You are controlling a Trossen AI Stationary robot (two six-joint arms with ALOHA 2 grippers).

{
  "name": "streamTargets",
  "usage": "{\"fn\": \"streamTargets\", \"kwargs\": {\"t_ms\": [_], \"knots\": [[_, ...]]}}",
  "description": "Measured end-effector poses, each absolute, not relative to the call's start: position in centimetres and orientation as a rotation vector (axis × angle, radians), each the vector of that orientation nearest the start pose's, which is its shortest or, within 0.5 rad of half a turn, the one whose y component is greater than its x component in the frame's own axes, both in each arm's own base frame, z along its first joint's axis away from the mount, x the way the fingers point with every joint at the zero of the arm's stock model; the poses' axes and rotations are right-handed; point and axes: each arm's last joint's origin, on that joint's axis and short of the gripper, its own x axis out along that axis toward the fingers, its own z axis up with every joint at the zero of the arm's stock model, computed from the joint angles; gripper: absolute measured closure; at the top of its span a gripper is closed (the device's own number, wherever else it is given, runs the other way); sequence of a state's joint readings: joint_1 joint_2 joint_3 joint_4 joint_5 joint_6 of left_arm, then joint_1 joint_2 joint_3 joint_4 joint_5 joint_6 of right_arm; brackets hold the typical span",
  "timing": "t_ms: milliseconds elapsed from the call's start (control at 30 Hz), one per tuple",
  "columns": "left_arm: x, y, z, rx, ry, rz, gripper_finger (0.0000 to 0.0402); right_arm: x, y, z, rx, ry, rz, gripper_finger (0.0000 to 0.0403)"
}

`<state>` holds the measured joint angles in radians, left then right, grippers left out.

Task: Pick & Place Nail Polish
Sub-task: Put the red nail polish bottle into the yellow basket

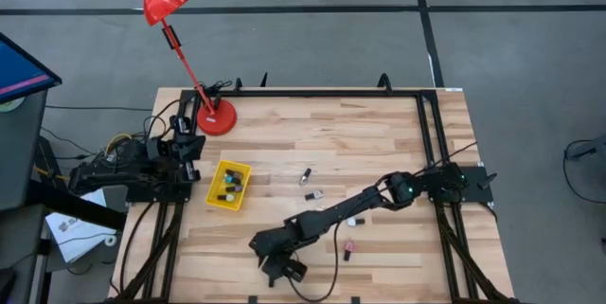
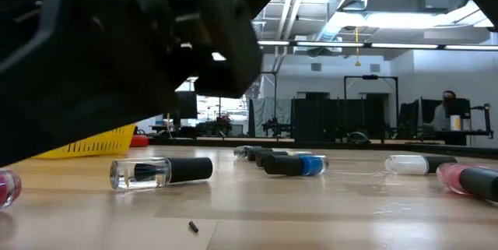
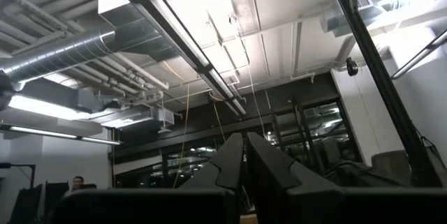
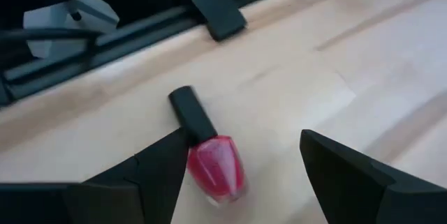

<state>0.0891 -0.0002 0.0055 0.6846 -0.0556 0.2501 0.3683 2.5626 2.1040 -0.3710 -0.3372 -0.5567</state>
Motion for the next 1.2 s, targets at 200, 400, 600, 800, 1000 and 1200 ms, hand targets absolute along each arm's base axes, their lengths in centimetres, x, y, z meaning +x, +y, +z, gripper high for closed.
{"fn": "streamTargets", "kwargs": {"t_ms": [200, 400, 600, 800, 1000, 1200], "knots": [[7.5, 0.8, 22.7, 0.251, -0.671, 0.225, 0.0387, 51.3, 20.2, 10.4, -0.500, 0.687, 0.882, 0.0138], [7.4, 0.8, 22.7, 0.251, -0.674, 0.225, 0.0387, 51.4, 20.2, 9.9, -0.448, 0.711, 0.866, 0.0152], [7.4, 0.8, 22.7, 0.251, -0.674, 0.225, 0.0387, 51.5, 19.7, 9.7, -0.422, 0.730, 0.858, 0.0217], [7.5, 0.8, 22.7, 0.251, -0.674, 0.225, 0.0387, 51.7, 19.3, 9.7, -0.393, 0.738, 0.837, 0.0289], [7.5, 0.8, 22.7, 0.251, -0.674, 0.225, 0.0387, 52.1, 18.7, 9.7, -0.357, 0.732, 0.793, 0.0300], [7.4, 0.8, 22.7, 0.251, -0.674, 0.225, 0.0387, 52.5, 18.0, 9.8, -0.315, 0.730, 0.758, 0.0287]]}}
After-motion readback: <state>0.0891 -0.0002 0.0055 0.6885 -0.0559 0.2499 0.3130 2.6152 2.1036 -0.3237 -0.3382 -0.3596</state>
